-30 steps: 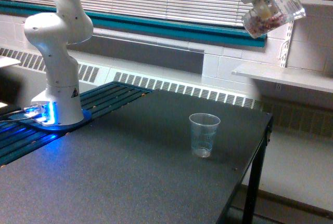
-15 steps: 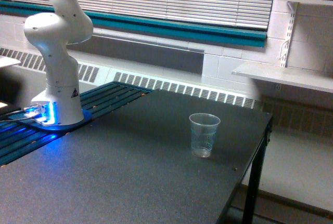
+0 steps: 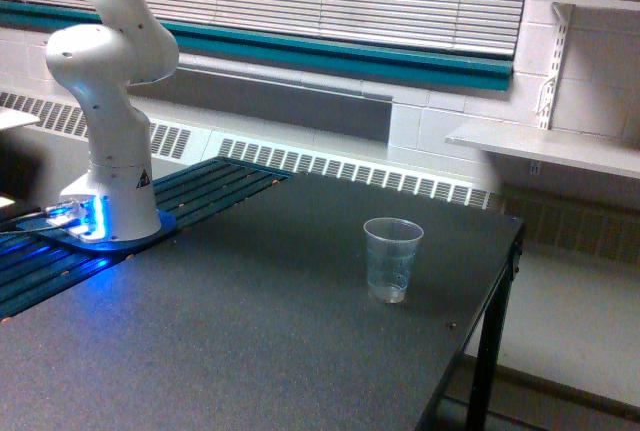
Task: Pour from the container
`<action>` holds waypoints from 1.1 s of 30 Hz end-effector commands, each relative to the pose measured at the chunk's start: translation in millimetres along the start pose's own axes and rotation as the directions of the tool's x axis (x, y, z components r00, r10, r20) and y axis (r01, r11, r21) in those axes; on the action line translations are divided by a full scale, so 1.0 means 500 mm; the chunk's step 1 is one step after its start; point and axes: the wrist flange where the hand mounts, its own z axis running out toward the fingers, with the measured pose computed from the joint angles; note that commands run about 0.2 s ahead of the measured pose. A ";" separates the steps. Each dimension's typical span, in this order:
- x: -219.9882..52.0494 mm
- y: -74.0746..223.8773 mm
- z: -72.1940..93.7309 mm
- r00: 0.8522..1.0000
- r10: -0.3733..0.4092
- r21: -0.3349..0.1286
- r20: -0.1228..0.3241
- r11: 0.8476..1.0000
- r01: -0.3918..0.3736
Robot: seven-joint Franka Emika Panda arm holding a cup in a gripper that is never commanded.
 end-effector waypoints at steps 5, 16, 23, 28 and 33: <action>-0.060 0.039 0.037 0.990 -0.132 -0.003 0.056 0.991 0.132; -0.126 0.090 0.057 0.978 -0.185 0.009 0.095 0.983 0.185; -0.174 0.138 0.063 0.965 -0.224 0.004 0.135 0.974 0.226; -0.208 0.170 0.067 0.954 -0.245 -0.012 0.174 0.968 0.250; -0.236 0.200 0.073 0.942 -0.268 -0.033 0.201 0.960 0.280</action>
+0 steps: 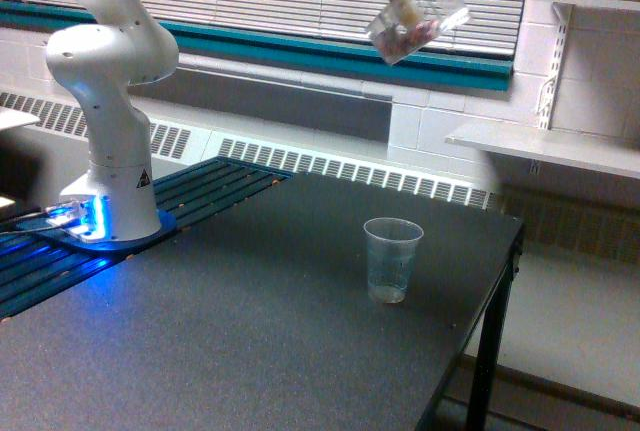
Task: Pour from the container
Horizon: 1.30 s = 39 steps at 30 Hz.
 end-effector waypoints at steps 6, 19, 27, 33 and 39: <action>-0.066 0.041 0.026 0.993 -0.092 -0.041 0.074 0.995 0.095; -0.136 0.071 0.078 0.986 -0.087 -0.082 0.139 0.992 0.099; -0.180 0.101 0.105 0.982 -0.077 -0.114 0.175 0.989 0.098; -0.219 0.126 0.119 0.978 -0.028 -0.150 0.205 0.987 0.059; -0.252 0.145 0.129 0.972 -0.008 -0.189 0.235 0.981 0.053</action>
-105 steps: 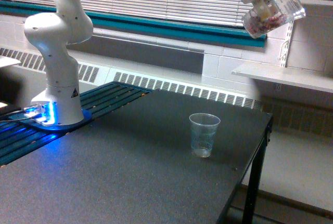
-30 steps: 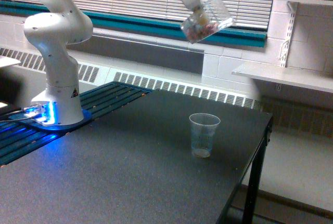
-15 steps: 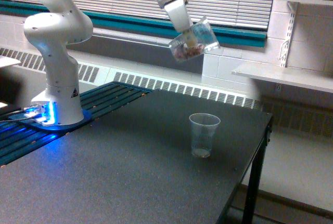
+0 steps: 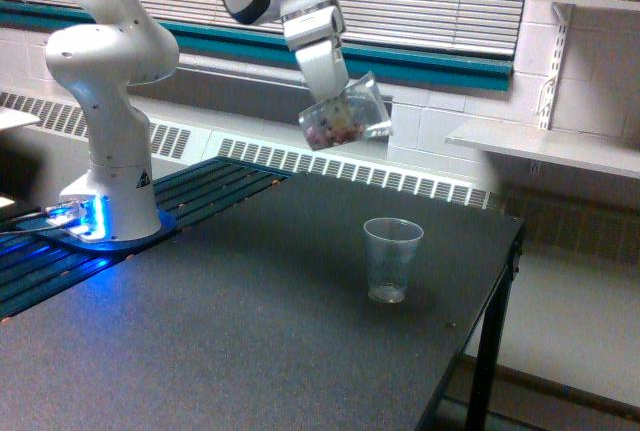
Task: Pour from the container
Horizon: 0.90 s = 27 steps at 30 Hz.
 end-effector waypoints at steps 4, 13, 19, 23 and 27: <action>-0.041 0.015 0.017 0.998 0.058 -0.048 0.027 0.997 -0.056; -0.084 0.012 0.040 0.994 0.080 -0.108 0.070 0.991 -0.072; -0.115 0.005 0.055 0.988 0.115 -0.147 0.107 0.984 -0.098; -0.131 -0.001 0.062 0.981 0.145 -0.181 0.128 0.976 -0.121; -0.143 -0.006 0.067 0.973 0.184 -0.216 0.142 0.965 -0.151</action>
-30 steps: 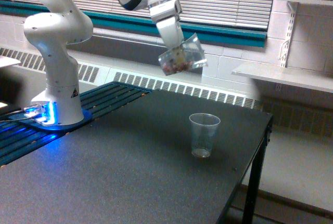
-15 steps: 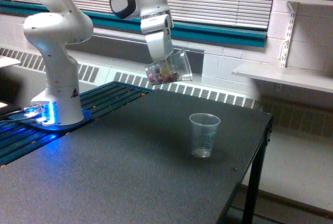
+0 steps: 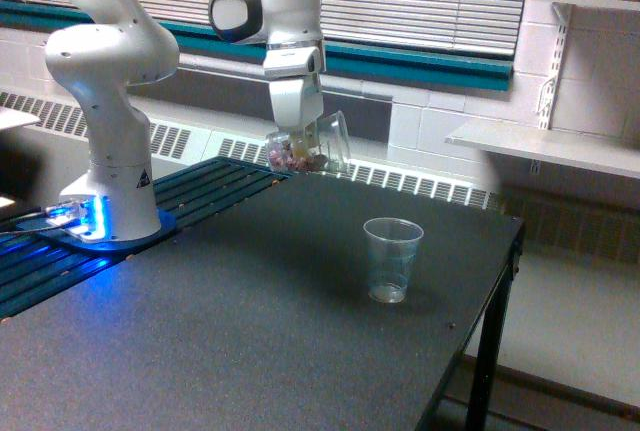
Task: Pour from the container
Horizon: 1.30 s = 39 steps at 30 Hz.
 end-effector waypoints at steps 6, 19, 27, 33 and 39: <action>-0.033 -0.024 0.001 0.984 0.172 -0.078 0.045 0.983 -0.168; -0.055 -0.051 0.017 0.961 0.271 -0.113 0.049 0.958 -0.265; -0.079 -0.067 0.034 0.931 0.361 -0.137 0.060 0.926 -0.351; -0.093 -0.076 0.043 0.900 0.430 -0.160 0.066 0.895 -0.416; -0.100 -0.083 0.047 0.864 0.499 -0.168 0.059 0.859 -0.484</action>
